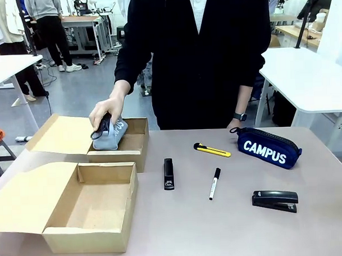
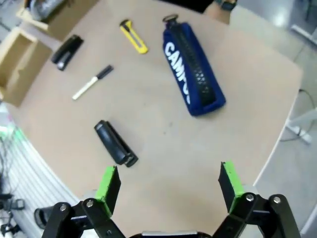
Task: Place items inside the box.
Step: Pick up a Pencil pouch or Stapler and place it inside the Mailer Box closest to the robot.
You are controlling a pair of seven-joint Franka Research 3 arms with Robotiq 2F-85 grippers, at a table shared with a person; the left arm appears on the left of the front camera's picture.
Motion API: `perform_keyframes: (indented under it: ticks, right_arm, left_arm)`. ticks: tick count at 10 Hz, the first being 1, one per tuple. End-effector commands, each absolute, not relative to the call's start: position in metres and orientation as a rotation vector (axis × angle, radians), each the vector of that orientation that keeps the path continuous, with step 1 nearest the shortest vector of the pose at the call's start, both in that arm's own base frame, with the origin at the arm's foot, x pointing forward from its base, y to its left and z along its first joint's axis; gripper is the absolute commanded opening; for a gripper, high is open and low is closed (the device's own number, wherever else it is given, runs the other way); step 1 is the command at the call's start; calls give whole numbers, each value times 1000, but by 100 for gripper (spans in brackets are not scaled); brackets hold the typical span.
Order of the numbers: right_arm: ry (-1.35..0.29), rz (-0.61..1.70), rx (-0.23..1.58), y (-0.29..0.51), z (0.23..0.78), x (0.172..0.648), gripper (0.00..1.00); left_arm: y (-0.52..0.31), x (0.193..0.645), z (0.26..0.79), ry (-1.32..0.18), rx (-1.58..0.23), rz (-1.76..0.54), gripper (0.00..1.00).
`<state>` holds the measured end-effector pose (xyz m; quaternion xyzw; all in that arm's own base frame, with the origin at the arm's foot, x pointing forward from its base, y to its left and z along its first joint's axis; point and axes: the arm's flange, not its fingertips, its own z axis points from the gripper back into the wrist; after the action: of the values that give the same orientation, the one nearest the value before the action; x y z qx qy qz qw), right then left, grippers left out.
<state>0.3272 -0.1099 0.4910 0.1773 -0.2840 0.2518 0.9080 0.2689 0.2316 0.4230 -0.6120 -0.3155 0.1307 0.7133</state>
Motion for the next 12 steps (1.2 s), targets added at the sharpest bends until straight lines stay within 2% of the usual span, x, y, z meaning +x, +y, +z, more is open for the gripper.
perform_keyframes:
  ticks: [1, 2, 4, 6, 8, 10, 12]
  right_arm:
    - [-583, 531, 326, -100, 491, 335, 100]
    - [-590, 683, 340, -99, 490, 355, 100]
    - [-543, 856, 387, -81, 486, 435, 100]
    - [-430, 871, 342, -54, 468, 514, 100]
    - [-397, 909, 294, -25, 437, 573, 100]
    - [-299, 937, 295, -11, 400, 603, 100]
    - [-207, 939, 246, 2, 366, 607, 100]
  left_arm:
    - [230, 269, 425, -732, -1372, 274, 100]
    - [230, 269, 425, -732, -1372, 274, 100]
    - [230, 269, 425, -732, -1372, 274, 100]
    - [230, 269, 425, -732, -1372, 274, 100]
    - [230, 269, 425, -732, -1372, 274, 100]
    - [230, 269, 425, -732, -1372, 274, 100]
    - [230, 269, 425, -732, -1372, 274, 100]
